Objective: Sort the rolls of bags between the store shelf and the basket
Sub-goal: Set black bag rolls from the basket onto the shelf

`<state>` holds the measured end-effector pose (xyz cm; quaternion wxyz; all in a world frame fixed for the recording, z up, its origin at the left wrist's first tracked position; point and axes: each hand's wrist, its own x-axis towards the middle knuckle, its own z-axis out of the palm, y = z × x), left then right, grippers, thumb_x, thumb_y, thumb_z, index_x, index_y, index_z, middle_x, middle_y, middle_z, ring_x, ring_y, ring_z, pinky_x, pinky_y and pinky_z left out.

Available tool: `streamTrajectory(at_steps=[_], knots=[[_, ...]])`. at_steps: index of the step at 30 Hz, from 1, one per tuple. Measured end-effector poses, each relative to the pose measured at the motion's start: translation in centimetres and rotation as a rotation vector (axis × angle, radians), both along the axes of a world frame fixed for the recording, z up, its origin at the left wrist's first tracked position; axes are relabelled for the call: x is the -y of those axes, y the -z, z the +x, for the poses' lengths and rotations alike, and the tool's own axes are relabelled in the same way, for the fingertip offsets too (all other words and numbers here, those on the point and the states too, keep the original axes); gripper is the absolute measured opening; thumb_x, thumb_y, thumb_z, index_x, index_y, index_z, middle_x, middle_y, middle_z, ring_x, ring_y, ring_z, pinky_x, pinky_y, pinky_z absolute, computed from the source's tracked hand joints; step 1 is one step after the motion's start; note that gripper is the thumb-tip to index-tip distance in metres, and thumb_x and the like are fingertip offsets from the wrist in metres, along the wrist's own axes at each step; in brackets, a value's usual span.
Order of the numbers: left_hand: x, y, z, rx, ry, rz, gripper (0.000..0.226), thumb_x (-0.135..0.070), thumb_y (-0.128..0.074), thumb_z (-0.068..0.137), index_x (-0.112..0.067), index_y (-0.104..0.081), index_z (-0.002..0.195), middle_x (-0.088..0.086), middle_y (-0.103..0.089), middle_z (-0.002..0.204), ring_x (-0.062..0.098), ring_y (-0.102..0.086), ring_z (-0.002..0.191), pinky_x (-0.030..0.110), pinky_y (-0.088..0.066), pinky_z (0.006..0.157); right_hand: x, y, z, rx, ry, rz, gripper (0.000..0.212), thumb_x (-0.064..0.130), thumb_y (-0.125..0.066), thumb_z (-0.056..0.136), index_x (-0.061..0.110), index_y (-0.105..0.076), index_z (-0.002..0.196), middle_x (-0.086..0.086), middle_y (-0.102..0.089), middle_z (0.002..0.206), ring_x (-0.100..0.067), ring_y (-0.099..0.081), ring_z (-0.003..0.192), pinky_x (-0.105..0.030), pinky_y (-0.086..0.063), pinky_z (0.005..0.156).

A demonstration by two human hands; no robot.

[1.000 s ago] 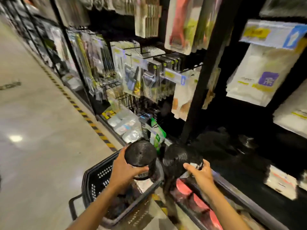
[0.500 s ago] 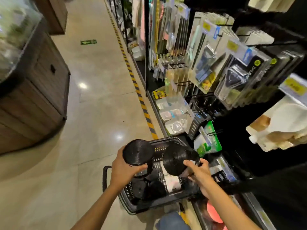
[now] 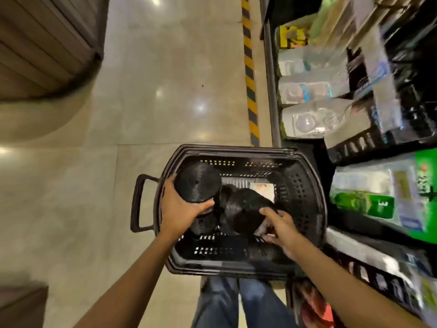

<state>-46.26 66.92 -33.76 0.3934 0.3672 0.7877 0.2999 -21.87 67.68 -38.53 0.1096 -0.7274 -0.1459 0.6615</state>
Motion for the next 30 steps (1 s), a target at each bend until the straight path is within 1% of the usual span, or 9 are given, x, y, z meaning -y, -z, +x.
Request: streamTrajectory(at_steps=[5, 8, 11, 13, 16, 18, 23, 27, 30], knots=[[-1.3, 9.9, -0.7, -0.034, -0.011, -0.026, 0.103, -0.029, -0.093, 0.048, -0.008, -0.035, 0.130, 0.003, -0.048, 0.127, 0.011, -0.047, 0.114, 0.016, -0.033, 0.096, 1.0, 11.0, 0.3, 0.022, -0.013, -0.159, 0.063, 0.051, -0.072, 0.067, 0.018, -0.043, 0.113, -0.018, -0.065, 0.107, -0.023, -0.065, 0.097, -0.027, -0.054, 0.060], [-1.8, 15.0, -0.9, -0.043, 0.007, -0.059, 0.109, -0.032, -0.093, 0.048, -0.008, -0.031, 0.134, -0.001, -0.044, 0.128, 0.008, -0.044, 0.115, 0.010, -0.029, 0.095, 2.3, 15.7, 0.0, 0.006, 0.015, -0.219, 0.066, 0.048, -0.070, 0.070, 0.003, -0.051, 0.115, -0.023, -0.064, 0.106, -0.021, -0.063, 0.094, -0.026, -0.053, 0.055], [-1.9, 19.4, -1.2, -0.008, 0.019, -0.096, 0.117, -0.044, -0.091, 0.041, -0.009, -0.029, 0.135, -0.003, -0.044, 0.127, 0.009, -0.046, 0.118, 0.018, -0.033, 0.105, 3.2, 18.6, -0.6, -0.017, 0.055, -0.244, 0.074, 0.046, -0.070, 0.066, 0.000, -0.054, 0.121, -0.026, -0.059, 0.115, -0.028, -0.060, 0.103, -0.025, -0.053, 0.054], [-1.8, 21.7, -1.1, -0.001, 0.037, -0.121, 0.116, -0.040, -0.092, 0.042, -0.010, -0.028, 0.134, -0.006, -0.044, 0.124, 0.011, -0.047, 0.120, 0.022, -0.033, 0.107, 3.6, 19.9, -1.0, -0.079, 0.079, -0.227, 0.076, 0.049, -0.072, 0.056, 0.005, -0.056, 0.116, -0.022, -0.055, 0.122, -0.030, -0.054, 0.114, -0.031, -0.055, 0.064], [-1.6, 24.1, -0.9, -0.019, 0.058, -0.138, 0.110, -0.032, -0.092, 0.048, -0.011, -0.028, 0.135, -0.008, -0.042, 0.122, 0.006, -0.043, 0.116, 0.016, -0.031, 0.102, 4.3, 21.3, -1.6, -0.130, 0.117, -0.214, 0.018, 0.028, -0.062, 0.084, 0.016, -0.059, 0.098, -0.007, -0.060, 0.108, -0.022, -0.056, 0.108, -0.038, -0.052, 0.082], [-1.7, 25.3, -0.8, -0.025, 0.061, -0.140, 0.110, -0.034, -0.092, 0.049, -0.012, -0.028, 0.135, -0.006, -0.042, 0.125, 0.006, -0.042, 0.116, 0.015, -0.030, 0.102, 4.4, 22.0, -2.0, -0.162, 0.170, -0.205, 0.006, 0.019, -0.054, 0.091, 0.019, -0.060, 0.093, -0.003, -0.062, 0.101, -0.019, -0.057, 0.101, -0.037, -0.051, 0.081], [-2.3, 27.6, -0.9, -0.029, 0.085, -0.133, 0.109, -0.031, -0.091, 0.052, -0.010, -0.026, 0.137, -0.006, -0.039, 0.126, 0.002, -0.036, 0.115, -0.005, -0.022, 0.090, 4.4, 22.9, -2.6, -0.171, 0.179, -0.140, 0.019, 0.014, -0.046, 0.093, 0.025, -0.062, 0.094, 0.003, -0.064, 0.098, -0.015, -0.055, 0.101, -0.030, -0.048, 0.074], [-2.2, 28.7, -0.9, -0.026, 0.143, -0.155, 0.112, -0.029, -0.092, 0.052, -0.010, -0.023, 0.138, 0.001, -0.039, 0.135, 0.005, -0.036, 0.119, 0.017, -0.028, 0.106, 5.5, 23.5, -2.8, -0.075, -0.062, 0.027, 0.049, 0.007, -0.061, 0.087, 0.023, -0.052, 0.132, 0.007, -0.063, 0.116, -0.011, -0.056, 0.109, -0.032, -0.050, 0.087], [-1.5, 29.0, -0.8, -0.026, 0.174, -0.176, 0.116, -0.029, -0.092, 0.051, -0.013, -0.020, 0.140, 0.002, -0.037, 0.139, 0.011, -0.038, 0.126, 0.024, -0.030, 0.108, 6.0, 23.8, -3.2, 0.030, -0.173, 0.155, 0.071, 0.008, -0.073, 0.078, 0.017, -0.042, 0.141, 0.000, -0.053, 0.134, -0.014, -0.048, 0.124, -0.029, -0.041, 0.104]])
